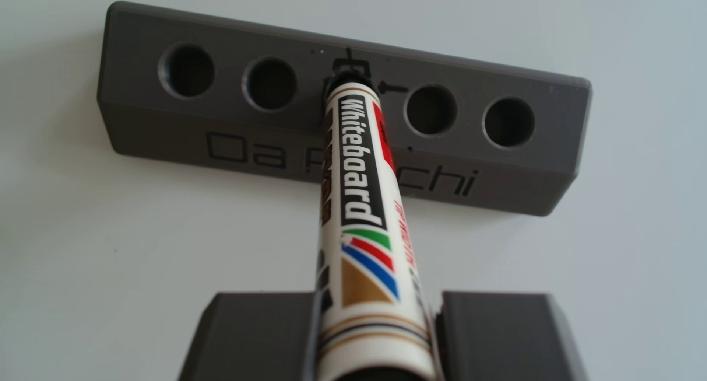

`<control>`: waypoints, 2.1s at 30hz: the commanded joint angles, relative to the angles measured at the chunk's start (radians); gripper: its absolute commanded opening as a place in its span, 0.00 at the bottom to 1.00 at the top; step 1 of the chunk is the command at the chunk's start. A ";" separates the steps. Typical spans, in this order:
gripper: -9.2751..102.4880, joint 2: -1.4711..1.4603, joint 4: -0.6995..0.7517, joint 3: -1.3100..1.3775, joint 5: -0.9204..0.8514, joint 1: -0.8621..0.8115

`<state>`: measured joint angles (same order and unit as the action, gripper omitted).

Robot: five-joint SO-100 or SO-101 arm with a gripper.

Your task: Draw a face

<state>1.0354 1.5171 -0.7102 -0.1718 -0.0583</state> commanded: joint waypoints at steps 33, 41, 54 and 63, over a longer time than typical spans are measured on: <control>0.07 0.046 -0.015 0.074 0.008 0.009; 0.07 0.124 -0.003 0.114 0.009 0.009; 0.07 0.308 0.057 0.112 0.002 -0.003; 0.07 0.477 0.213 0.112 0.005 -0.003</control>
<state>1.3775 1.6843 -0.6734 -0.1718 -0.0522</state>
